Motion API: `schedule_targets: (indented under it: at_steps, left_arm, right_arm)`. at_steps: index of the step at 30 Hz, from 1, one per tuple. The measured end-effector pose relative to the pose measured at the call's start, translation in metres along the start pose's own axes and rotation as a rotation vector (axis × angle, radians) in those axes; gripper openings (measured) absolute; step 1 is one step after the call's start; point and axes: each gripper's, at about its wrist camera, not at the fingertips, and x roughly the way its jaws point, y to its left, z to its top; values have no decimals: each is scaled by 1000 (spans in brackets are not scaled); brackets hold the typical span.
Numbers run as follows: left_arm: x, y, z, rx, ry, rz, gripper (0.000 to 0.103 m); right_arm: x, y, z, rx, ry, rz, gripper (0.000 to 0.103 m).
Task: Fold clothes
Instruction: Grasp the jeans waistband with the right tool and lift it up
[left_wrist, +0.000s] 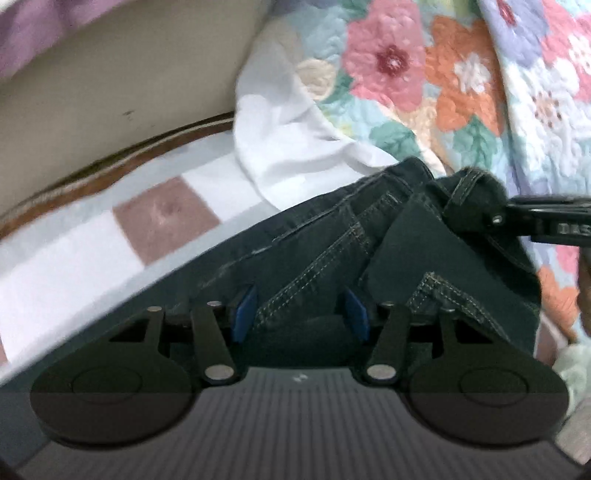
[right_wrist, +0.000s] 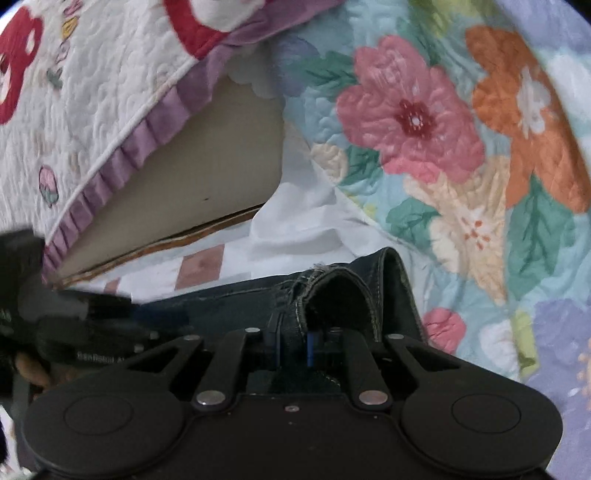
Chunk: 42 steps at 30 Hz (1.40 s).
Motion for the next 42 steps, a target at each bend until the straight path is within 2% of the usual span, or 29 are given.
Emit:
schedule_targets:
  at_steps: [3, 5, 7, 8, 10, 12, 14, 18, 20, 24, 25, 27, 29, 31, 34, 37, 39, 40, 42]
  left_arm:
    - [-3, 4, -3, -38, -24, -8, 53]
    - [-4, 2, -1, -20, -19, 1, 51]
    - [-4, 0, 1, -3, -14, 10, 52]
    - [-5, 0, 3, 6, -11, 15, 52]
    - [-6, -2, 5, 19, -7, 20, 53]
    - [-12, 7, 2, -46, -22, -48, 54]
    - [-16, 18, -1, -114, -57, -94, 58]
    - [-34, 23, -2, -146, -91, -108, 76]
    - [-43, 26, -2, -161, -108, -115, 76]
    - [-62, 31, -3, -193, -142, -129, 76]
    - [-66, 32, -3, -201, -150, -132, 80]
    - [-75, 34, -4, -209, -167, -135, 80]
    - [-77, 22, -8, -58, -165, -39, 80]
    - [-69, 15, -18, 79, -111, 51, 80]
    - [-56, 11, -31, 221, -28, 180, 80]
    - [-50, 1, -42, 418, -74, 347, 80]
    - [-51, -3, -46, 494, -116, 380, 80]
    - [-50, -1, -43, 485, -117, 380, 80]
    - [-49, 6, -35, 420, -103, 308, 80]
  right_arm:
    - [13, -5, 4, 38, 2, -37, 31]
    - [22, -5, 8, 43, 2, -55, 35]
    - [31, -5, 13, 49, 1, -73, 28]
    - [35, -5, 16, 52, 1, -82, 16]
    - [28, -3, 19, 52, -42, -66, 15]
    - [8, -6, 21, 79, -128, 4, 13]
    - [-5, -9, 21, 76, -186, 36, 12]
    - [-15, -5, 20, 46, -255, 60, 12]
    - [-21, 1, 23, 31, -302, 87, 12]
    - [-25, 14, 27, -11, -349, 73, 12]
    - [-23, 14, 27, -11, -345, 57, 12]
    - [-18, 11, 28, -9, -315, 1, 12]
    - [-11, 8, 27, -17, -275, -66, 11]
    - [-6, 4, 25, -8, -242, -101, 11]
    - [-11, 1, 29, 42, -266, -61, 11]
    - [-14, 3, 30, 41, -273, -66, 11]
    - [-14, 5, 30, 30, -278, -70, 11]
    - [-14, 6, 30, 26, -284, -68, 11]
    - [-22, 8, 29, 23, -324, -28, 11]
